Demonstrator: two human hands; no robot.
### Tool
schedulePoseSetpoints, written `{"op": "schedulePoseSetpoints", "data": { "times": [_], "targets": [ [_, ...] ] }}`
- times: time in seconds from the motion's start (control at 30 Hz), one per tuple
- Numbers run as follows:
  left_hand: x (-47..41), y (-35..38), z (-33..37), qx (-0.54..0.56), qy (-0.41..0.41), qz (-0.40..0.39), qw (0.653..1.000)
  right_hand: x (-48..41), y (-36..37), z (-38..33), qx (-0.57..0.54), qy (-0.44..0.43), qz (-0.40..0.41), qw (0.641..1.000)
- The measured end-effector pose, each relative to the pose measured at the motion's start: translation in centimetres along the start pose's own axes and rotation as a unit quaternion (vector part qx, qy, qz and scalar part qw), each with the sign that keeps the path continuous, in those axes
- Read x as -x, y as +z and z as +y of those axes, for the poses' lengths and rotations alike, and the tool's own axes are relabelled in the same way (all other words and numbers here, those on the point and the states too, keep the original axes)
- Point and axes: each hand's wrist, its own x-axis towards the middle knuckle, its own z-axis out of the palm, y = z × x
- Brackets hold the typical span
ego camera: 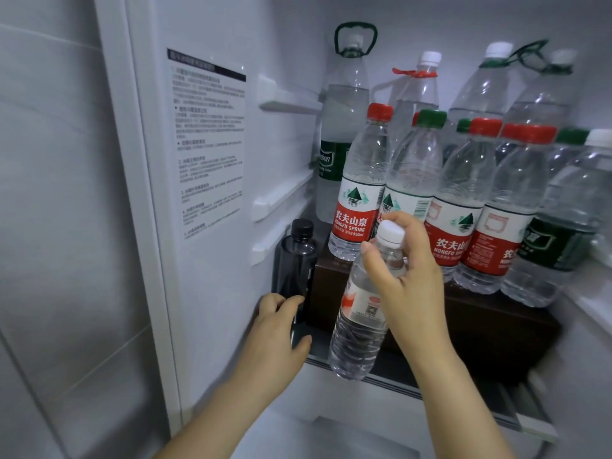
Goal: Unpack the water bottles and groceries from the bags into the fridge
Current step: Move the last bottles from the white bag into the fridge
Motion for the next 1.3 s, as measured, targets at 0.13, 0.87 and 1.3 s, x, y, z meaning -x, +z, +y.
{"op": "schedulePoseSetpoints", "data": {
  "times": [0.13,0.87,1.3],
  "targets": [
    [-1.6,0.4,0.2,0.018,-0.021,-0.016,0.999,0.1,-0.1,0.1,-0.006,-0.004,0.002,1.000],
    [-6.4,0.5,0.7,0.067,-0.075,-0.057,0.993,-0.1,0.0,0.4,-0.005,-0.012,0.002,1.000],
    [-0.6,-1.2,0.3,0.136,-0.039,-0.003,0.990,0.1,1.1,0.2,-0.038,-0.016,0.042,0.998]
  ]
}}
